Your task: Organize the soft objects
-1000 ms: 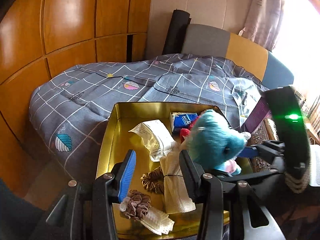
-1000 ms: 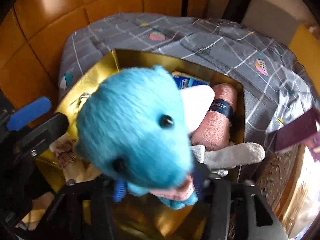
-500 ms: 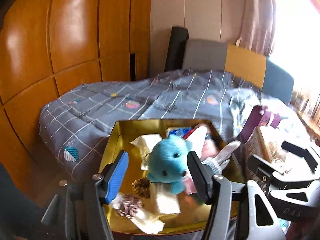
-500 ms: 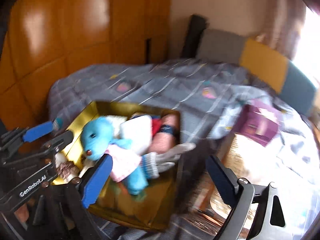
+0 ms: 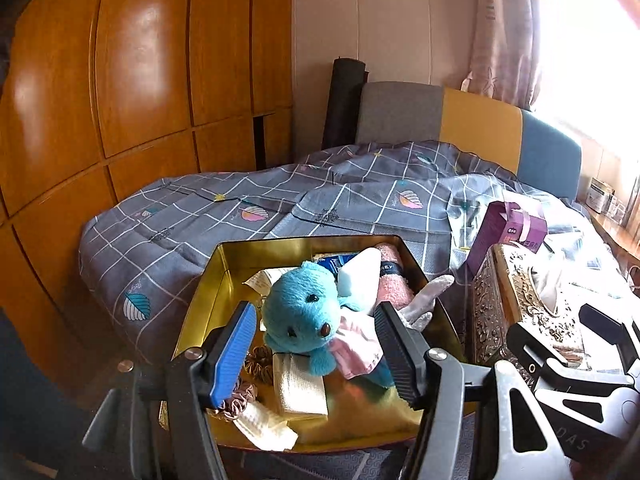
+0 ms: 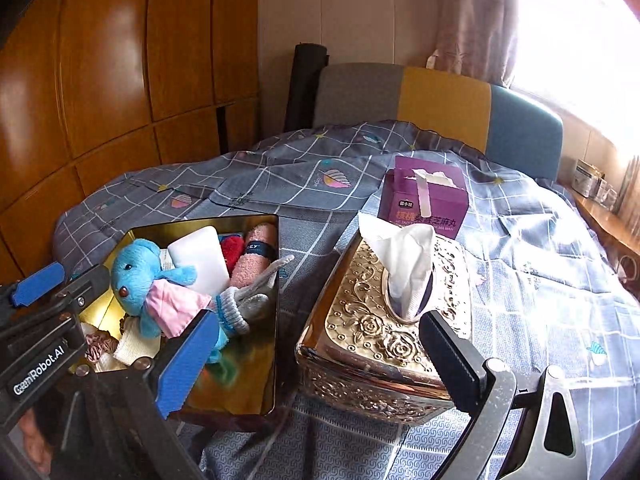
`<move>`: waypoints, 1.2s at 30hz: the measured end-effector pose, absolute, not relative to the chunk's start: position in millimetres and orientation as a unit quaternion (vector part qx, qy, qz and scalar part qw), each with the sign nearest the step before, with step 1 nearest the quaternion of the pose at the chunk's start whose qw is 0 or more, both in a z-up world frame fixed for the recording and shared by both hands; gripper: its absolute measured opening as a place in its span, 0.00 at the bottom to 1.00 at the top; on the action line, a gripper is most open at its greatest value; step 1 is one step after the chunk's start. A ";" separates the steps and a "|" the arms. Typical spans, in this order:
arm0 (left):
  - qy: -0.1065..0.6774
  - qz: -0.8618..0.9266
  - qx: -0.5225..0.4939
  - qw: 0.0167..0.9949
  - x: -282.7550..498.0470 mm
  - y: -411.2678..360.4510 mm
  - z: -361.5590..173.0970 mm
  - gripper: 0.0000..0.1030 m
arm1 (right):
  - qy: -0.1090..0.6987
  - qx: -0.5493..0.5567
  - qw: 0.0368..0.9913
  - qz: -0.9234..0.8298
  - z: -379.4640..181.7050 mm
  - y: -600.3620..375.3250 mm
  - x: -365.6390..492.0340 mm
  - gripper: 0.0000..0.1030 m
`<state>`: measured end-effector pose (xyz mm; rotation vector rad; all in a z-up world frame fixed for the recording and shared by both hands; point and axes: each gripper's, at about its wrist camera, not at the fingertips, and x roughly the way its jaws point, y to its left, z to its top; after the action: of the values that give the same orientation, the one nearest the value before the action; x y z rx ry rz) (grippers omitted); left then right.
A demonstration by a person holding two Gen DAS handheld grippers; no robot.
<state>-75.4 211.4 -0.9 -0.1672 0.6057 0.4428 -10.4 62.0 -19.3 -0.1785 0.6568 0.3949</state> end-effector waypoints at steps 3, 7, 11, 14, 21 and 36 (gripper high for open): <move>0.298 0.215 -0.082 0.927 -75.0 212.5 -2.1 0.61 | 0.319 -0.087 0.923 0.194 -20.9 62.0 -12.5 0.98; 0.304 0.212 -0.087 0.925 -73.5 214.7 -4.1 0.61 | 0.319 -0.091 0.923 0.196 -21.8 65.3 -14.0 0.98; 0.306 0.212 -0.089 0.924 -72.8 216.3 -6.0 0.61 | 0.320 -0.091 0.922 0.198 -22.8 67.2 -15.0 0.98; 0.306 0.212 -0.090 0.924 -73.0 216.7 -6.7 0.61 | 0.321 -0.092 0.921 0.199 -23.2 68.4 -15.2 0.98; 0.308 0.210 -0.091 0.923 -72.0 217.5 -7.8 0.61 | 0.325 -0.093 0.920 0.200 -25.6 71.4 -14.3 0.98; 0.310 0.206 -0.091 0.924 -70.9 215.8 -8.0 0.61 | 0.330 -0.095 0.917 0.203 -27.9 72.7 -13.2 0.98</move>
<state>-70.9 215.8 -8.0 -0.1866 0.6358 0.4235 -13.2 72.7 -27.9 -0.1955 0.6799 0.4176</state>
